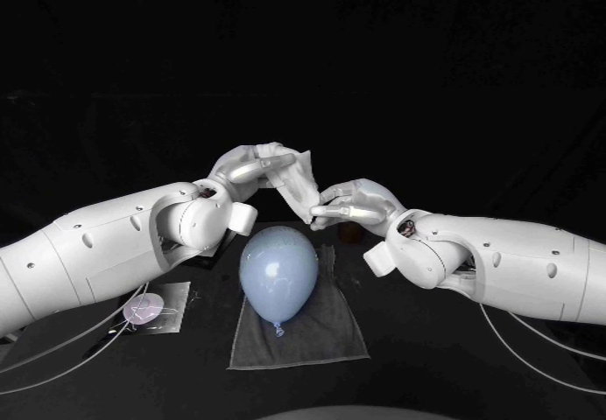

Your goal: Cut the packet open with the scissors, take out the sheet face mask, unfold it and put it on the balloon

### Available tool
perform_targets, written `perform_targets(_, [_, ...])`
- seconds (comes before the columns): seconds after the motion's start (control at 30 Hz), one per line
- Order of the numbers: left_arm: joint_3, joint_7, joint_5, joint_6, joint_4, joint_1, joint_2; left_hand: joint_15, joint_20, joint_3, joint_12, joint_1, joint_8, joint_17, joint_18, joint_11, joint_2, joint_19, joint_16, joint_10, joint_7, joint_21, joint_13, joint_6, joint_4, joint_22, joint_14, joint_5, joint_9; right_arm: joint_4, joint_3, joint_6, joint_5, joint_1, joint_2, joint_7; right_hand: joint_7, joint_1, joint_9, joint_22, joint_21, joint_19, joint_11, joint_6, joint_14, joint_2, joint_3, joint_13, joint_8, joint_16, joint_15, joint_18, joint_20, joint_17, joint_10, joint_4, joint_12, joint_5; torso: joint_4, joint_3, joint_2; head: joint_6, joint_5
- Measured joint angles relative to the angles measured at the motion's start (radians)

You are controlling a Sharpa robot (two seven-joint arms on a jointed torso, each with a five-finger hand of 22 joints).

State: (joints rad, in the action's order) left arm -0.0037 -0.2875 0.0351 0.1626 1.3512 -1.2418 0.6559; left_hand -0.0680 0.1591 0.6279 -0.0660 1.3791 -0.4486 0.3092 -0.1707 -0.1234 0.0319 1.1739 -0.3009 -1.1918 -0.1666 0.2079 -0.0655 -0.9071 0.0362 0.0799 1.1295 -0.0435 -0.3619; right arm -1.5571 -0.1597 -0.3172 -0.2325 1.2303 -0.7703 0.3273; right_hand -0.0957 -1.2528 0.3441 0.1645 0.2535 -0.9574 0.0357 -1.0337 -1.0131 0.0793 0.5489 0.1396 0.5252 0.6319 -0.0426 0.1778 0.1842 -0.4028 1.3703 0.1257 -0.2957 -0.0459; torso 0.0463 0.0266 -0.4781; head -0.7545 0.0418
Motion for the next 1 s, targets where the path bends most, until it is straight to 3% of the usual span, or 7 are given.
perform_targets(0.23, [-0.001, -0.008, 0.082, 0.036, -0.05, 0.002, -0.028, 0.0, 0.002, 0.003, 0.0, 0.0, 0.0, 0.0, 0.001, 0.003, 0.0, -0.002, 0.006, -0.003, 0.0, -0.004, 0.0, 0.0, 0.003, -0.002, 0.0, 0.001, 0.0, -0.033, 0.005, -0.014, -0.018, 0.002, -0.018, 0.001, 0.0, 0.0, 0.005, 0.001, 0.0, 0.0, 0.0, 0.0, -0.004, 0.0, 0.0, 0.005, 0.005, 0.005, 0.004, 0.0, 0.0, -0.004, 0.0, 0.0, -0.005, 0.0, 0.0, 0.0003, 0.001, 0.002, -0.002])
perform_targets(0.43, [-0.002, -0.021, 0.159, 0.056, -0.083, 0.004, -0.047, 0.0, 0.004, 0.003, 0.0, -0.003, 0.001, 0.0, 0.001, 0.004, 0.003, -0.004, 0.008, -0.004, 0.0, -0.004, 0.0, 0.0, 0.003, -0.002, 0.0, -0.002, 0.0, -0.046, 0.01, -0.021, -0.033, 0.017, -0.027, 0.001, 0.0, 0.0, 0.005, 0.002, 0.0, 0.0, 0.0, 0.0, -0.004, 0.0, 0.0, 0.006, 0.005, 0.005, 0.004, 0.0, 0.0, -0.006, 0.0, 0.0, -0.005, 0.0, -0.0003, 0.0006, 0.001, 0.009, -0.003])
perform_targets(0.87, [-0.015, -0.039, 0.361, 0.059, -0.108, 0.006, -0.078, -0.004, 0.0, 0.005, 0.0, 0.001, -0.003, 0.0, 0.002, 0.004, -0.001, -0.008, 0.012, -0.004, 0.002, -0.004, 0.0, 0.002, 0.005, -0.003, -0.004, -0.002, 0.0, -0.014, 0.018, -0.033, -0.062, 0.106, 0.008, -0.015, 0.003, 0.0, 0.02, 0.003, 0.004, 0.0, 0.002, 0.01, 0.001, 0.0, 0.006, 0.016, 0.012, 0.005, -0.001, -0.002, 0.0, -0.012, -0.003, -0.006, -0.005, 0.0, -0.0007, 0.0015, 0.001, 0.04, -0.012])
perform_targets(1.0, [-0.016, -0.041, 0.397, 0.05, -0.111, 0.007, -0.086, -0.004, 0.004, 0.005, 0.0, 0.001, -0.003, -0.001, 0.002, 0.004, -0.001, -0.011, 0.012, -0.004, 0.002, -0.008, 0.0, 0.002, 0.005, -0.003, -0.004, -0.002, 0.0, 0.007, 0.019, -0.033, -0.063, 0.132, 0.033, -0.03, -0.002, 0.005, 0.068, 0.003, 0.004, 0.004, 0.008, 0.032, 0.013, -0.004, 0.01, 0.021, 0.013, 0.005, -0.006, -0.003, 0.004, -0.016, -0.025, -0.01, -0.005, 0.0, -0.0005, 0.0017, 0.001, 0.046, -0.018])
